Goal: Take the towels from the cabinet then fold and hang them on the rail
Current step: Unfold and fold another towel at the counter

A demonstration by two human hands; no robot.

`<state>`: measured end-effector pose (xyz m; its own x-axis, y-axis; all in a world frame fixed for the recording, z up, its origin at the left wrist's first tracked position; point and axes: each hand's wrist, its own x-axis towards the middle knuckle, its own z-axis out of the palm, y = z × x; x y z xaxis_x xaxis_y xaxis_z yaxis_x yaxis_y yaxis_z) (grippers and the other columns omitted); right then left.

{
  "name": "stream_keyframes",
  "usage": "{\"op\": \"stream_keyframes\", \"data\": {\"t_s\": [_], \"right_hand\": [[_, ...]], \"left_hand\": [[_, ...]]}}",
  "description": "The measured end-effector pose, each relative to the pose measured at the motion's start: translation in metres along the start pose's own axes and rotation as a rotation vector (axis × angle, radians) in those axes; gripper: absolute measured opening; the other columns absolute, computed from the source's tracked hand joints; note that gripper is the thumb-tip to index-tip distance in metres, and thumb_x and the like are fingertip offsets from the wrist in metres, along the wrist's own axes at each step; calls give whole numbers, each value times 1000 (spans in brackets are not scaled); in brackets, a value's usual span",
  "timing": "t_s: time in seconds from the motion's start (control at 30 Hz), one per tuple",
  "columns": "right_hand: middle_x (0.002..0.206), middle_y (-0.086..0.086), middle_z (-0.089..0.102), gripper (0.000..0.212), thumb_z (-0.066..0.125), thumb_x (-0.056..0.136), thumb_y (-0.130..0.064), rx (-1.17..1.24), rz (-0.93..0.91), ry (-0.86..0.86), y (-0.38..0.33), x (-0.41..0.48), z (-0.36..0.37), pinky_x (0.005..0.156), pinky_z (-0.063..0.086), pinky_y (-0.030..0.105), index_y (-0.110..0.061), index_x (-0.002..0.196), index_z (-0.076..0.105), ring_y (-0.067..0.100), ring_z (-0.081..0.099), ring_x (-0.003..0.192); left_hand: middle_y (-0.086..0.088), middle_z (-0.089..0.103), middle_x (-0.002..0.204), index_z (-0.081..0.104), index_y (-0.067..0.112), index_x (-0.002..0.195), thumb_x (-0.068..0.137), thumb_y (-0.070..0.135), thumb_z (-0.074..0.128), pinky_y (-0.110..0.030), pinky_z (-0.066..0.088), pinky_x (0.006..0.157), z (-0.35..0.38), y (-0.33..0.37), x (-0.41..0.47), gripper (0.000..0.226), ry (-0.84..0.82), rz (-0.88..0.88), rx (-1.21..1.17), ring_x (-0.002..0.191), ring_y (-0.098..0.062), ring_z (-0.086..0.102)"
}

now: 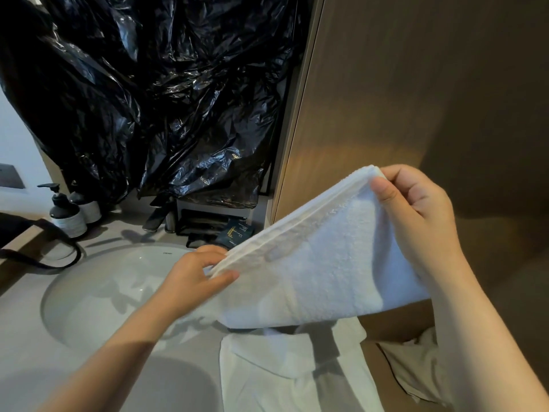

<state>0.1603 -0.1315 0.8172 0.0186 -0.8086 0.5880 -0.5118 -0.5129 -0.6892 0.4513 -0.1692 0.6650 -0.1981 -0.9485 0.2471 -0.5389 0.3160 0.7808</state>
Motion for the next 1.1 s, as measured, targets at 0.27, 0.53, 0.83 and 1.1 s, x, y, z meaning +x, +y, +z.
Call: {"op": "stream_keyframes", "data": {"t_s": [0.27, 0.53, 0.83, 1.1], "right_hand": [[76, -27, 59, 16, 51, 100, -32, -43, 77, 112, 21, -6, -5, 63, 40, 1, -30, 86, 60, -7, 55, 77], [75, -19, 57, 22, 47, 100, -43, -182, 224, 283, 59, -34, -14, 63, 40, 16, -30, 85, 56, -3, 55, 73], [77, 3, 61, 29, 46, 101, -38, -346, 681, 125, 161, -143, 8, 67, 39, 35, -17, 82, 54, 26, 59, 77], [75, -6, 58, 27, 46, 102, -36, -362, 818, 139, 206, -180, 19, 55, 33, 21, -14, 88, 56, 8, 54, 69]], "left_hand": [[15, 70, 89, 78, 30, 73, 76, 22, 81, -5, 43, 69, -13, -9, -2, 9, 47, 22, -53, 84, 1, 64], [2, 52, 56, 41, 19, 45, 76, 67, 65, -26, 39, 52, -26, 2, -5, 62, -32, 67, -73, 54, -23, 51], [-10, 39, 61, 42, 3, 56, 89, 52, 58, -28, 30, 58, 60, -44, -13, 61, -474, -38, 268, 56, -18, 38], [-3, 59, 85, 57, 18, 69, 92, 54, 55, -30, 40, 74, 88, -81, -16, 43, -488, -119, 368, 82, -19, 55]]}}
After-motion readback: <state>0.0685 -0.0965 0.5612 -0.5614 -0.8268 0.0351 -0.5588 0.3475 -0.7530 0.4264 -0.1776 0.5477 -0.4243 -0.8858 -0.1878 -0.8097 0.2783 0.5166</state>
